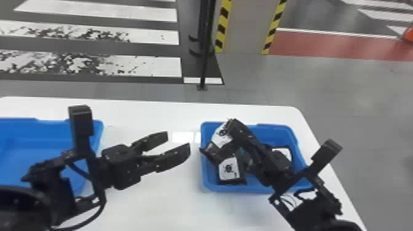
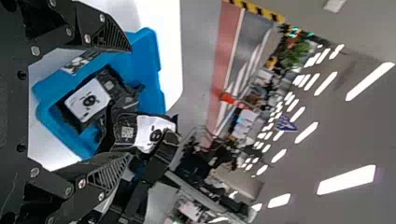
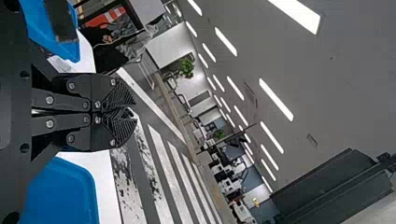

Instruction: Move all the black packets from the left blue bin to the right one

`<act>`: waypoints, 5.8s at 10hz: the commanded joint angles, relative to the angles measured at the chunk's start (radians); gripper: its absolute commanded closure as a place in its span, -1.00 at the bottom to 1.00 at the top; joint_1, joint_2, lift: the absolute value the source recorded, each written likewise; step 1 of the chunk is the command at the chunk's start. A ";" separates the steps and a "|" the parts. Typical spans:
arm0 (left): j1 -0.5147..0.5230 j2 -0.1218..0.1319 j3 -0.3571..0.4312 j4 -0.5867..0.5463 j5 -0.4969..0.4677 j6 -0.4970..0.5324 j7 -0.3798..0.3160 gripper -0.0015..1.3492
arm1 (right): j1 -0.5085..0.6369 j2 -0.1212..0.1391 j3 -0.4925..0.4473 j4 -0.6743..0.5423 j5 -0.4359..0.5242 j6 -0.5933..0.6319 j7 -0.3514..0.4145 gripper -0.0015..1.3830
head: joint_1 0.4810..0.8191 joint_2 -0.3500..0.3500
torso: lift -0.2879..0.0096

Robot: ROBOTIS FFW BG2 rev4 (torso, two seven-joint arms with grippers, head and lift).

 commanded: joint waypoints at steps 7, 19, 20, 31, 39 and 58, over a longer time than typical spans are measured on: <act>0.346 -0.073 0.257 -0.217 -0.085 -0.487 0.060 -0.80 | -0.120 -0.014 -0.187 0.244 0.152 0.003 -0.031 -0.38 | 0.27 -0.36 | -0.04; 0.618 -0.144 0.513 -0.362 -0.236 -0.529 0.120 -0.80 | 0.646 0.122 -0.213 -0.475 0.326 -0.279 -0.187 -0.82 | 0.27 0.12 | -0.04; 0.616 -0.144 0.509 -0.360 -0.232 -0.529 0.121 -0.80 | 0.643 0.122 -0.209 -0.471 0.330 -0.279 -0.187 -0.82 | 0.27 0.15 | -0.04; 0.618 -0.144 0.499 -0.357 -0.202 -0.529 0.140 -0.80 | 0.636 0.122 -0.205 -0.463 0.328 -0.279 -0.186 -0.82 | 0.27 0.14 | -0.04; 0.616 -0.144 0.491 -0.357 -0.196 -0.526 0.140 -0.80 | 0.639 0.122 -0.203 -0.471 0.328 -0.279 -0.186 -0.82 | 0.27 0.14 | -0.04; 0.621 -0.144 0.503 -0.357 -0.186 -0.516 0.144 -0.85 | 0.639 0.122 -0.203 -0.468 0.320 -0.272 -0.186 -0.84 | 0.27 0.16 | -0.04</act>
